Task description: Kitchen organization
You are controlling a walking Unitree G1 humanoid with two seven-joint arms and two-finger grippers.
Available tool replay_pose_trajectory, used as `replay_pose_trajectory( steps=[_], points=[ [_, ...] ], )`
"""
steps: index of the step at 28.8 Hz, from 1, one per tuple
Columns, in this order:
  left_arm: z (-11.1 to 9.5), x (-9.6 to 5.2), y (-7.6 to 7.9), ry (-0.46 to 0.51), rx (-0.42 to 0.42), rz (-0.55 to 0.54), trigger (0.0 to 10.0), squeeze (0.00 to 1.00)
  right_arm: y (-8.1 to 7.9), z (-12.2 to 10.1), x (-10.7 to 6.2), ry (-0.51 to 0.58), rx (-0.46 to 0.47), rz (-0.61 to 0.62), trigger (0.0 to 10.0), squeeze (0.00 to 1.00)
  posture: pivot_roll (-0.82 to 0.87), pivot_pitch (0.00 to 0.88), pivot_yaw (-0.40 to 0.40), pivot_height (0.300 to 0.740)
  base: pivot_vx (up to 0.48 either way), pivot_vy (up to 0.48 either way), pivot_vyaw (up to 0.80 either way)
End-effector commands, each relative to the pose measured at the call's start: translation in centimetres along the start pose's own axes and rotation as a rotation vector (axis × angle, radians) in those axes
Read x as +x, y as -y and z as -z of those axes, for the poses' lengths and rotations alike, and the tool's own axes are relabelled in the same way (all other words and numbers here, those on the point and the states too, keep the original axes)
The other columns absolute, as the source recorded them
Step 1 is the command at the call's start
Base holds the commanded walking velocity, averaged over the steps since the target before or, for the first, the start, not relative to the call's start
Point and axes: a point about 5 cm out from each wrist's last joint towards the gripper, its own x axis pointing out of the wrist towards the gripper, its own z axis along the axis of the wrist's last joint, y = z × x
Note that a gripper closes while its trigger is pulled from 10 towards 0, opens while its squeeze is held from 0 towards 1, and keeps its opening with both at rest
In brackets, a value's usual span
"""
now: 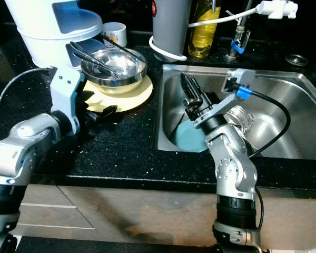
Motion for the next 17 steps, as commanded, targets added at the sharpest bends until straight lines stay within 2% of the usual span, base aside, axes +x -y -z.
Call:
replay_pose_trajectory(
  steps=[1, 7, 9, 10, 14, 17],
  points=[
    [0.2, 0.1, -0.1, -0.034, 0.012, 0.001, 10.0, 0.00, -0.3, -0.1, -0.2, -0.006, 0.000, -0.013, 10.0, 0.00, 0.05, 0.198, -0.033, 0.740, 0.000, 0.000, 0.00],
    [0.4, 1.3, -0.9, -0.099, -0.011, 0.004, 10.0, 0.00, -0.4, -0.4, -0.1, -0.024, -0.009, -0.013, 10.0, 0.00, 0.05, 0.196, -0.034, 0.740, 0.000, 0.000, 0.00],
    [0.2, 1.3, -1.4, -0.123, -0.057, -0.023, 10.0, 0.00, -0.3, -0.6, -0.1, -0.026, -0.019, -0.013, 10.0, 0.00, 0.05, 0.197, -0.030, 0.740, 0.000, 0.000, 0.00],
    [-0.1, 1.2, -1.8, -0.121, -0.102, -0.065, 10.0, 0.00, -0.3, -0.7, -0.2, -0.028, -0.025, -0.014, 10.0, 0.00, 0.05, 0.198, -0.029, 0.740, 0.000, 0.000, 0.00],
    [-0.7, 0.6, -3.0, -0.093, -0.181, -0.195, 10.0, 0.00, -0.2, -0.8, -0.3, -0.033, -0.029, -0.014, 10.0, 0.00, 0.05, 0.198, -0.029, 0.740, 0.000, 0.000, 0.00],
    [-1.0, -0.7, -4.2, -0.085, -0.251, -0.295, 10.0, 0.00, -0.1, -0.7, -0.6, -0.038, -0.012, -0.006, 10.0, 0.00, 0.04, 0.201, -0.028, 0.740, 0.000, 0.000, 0.00]
  ],
)
